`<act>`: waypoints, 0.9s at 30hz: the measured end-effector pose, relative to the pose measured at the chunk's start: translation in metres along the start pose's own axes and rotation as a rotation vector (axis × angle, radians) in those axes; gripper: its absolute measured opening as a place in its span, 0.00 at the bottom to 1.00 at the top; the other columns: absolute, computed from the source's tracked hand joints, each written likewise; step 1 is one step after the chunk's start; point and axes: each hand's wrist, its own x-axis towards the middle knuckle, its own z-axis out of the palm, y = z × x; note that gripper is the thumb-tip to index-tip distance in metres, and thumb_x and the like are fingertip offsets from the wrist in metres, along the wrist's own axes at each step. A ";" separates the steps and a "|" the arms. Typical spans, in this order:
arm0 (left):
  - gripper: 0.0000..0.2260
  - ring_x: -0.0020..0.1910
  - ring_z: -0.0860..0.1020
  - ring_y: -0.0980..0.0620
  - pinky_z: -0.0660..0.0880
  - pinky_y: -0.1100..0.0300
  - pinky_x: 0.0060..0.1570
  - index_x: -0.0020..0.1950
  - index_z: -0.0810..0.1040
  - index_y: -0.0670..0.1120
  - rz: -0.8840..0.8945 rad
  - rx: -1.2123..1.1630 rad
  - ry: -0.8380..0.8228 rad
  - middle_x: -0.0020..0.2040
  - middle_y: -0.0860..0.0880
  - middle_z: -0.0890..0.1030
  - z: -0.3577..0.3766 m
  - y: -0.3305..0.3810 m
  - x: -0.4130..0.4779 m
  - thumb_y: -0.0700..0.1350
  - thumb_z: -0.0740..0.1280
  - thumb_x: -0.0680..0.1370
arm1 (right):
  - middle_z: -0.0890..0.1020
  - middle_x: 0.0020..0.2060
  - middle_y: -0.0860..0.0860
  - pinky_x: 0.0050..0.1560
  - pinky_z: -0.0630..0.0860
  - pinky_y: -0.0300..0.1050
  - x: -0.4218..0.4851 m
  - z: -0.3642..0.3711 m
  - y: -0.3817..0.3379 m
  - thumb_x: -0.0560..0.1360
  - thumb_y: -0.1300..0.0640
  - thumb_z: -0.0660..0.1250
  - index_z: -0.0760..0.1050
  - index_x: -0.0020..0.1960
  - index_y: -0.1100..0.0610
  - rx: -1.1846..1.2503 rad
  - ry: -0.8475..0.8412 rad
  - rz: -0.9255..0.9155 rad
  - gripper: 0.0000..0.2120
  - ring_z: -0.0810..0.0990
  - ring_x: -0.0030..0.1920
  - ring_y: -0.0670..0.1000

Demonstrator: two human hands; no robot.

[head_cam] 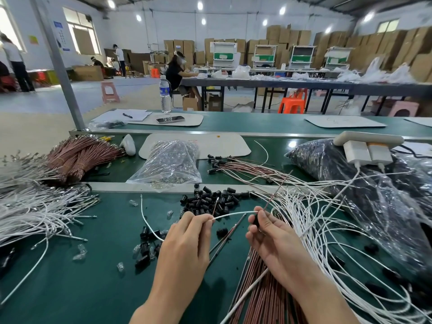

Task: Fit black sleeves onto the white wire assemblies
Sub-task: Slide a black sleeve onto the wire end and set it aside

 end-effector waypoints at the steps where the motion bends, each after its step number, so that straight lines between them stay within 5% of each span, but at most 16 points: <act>1: 0.08 0.39 0.74 0.56 0.75 0.59 0.38 0.56 0.78 0.51 0.000 0.002 0.002 0.44 0.60 0.72 0.000 0.000 0.000 0.49 0.60 0.83 | 0.82 0.38 0.57 0.35 0.82 0.42 -0.001 0.000 -0.001 0.73 0.61 0.67 0.78 0.53 0.63 0.022 -0.008 0.023 0.10 0.80 0.33 0.50; 10: 0.11 0.43 0.75 0.60 0.74 0.60 0.42 0.53 0.78 0.53 -0.071 -0.055 -0.030 0.43 0.62 0.75 -0.002 -0.002 0.000 0.54 0.57 0.82 | 0.82 0.42 0.57 0.38 0.83 0.45 -0.005 -0.001 -0.003 0.74 0.61 0.67 0.84 0.45 0.60 0.013 -0.077 0.052 0.06 0.81 0.36 0.51; 18: 0.12 0.43 0.75 0.58 0.75 0.57 0.42 0.52 0.78 0.53 -0.088 -0.061 -0.056 0.43 0.61 0.76 -0.002 0.000 0.000 0.54 0.57 0.82 | 0.86 0.54 0.60 0.42 0.84 0.46 -0.003 -0.001 -0.009 0.75 0.62 0.65 0.81 0.54 0.61 0.120 0.057 -0.107 0.10 0.87 0.45 0.54; 27: 0.10 0.47 0.75 0.59 0.76 0.56 0.44 0.53 0.79 0.53 -0.119 -0.076 -0.057 0.43 0.62 0.77 -0.001 -0.001 0.000 0.53 0.59 0.82 | 0.84 0.47 0.59 0.53 0.83 0.54 -0.003 -0.001 -0.009 0.75 0.63 0.65 0.79 0.53 0.59 0.176 0.051 -0.113 0.09 0.86 0.48 0.57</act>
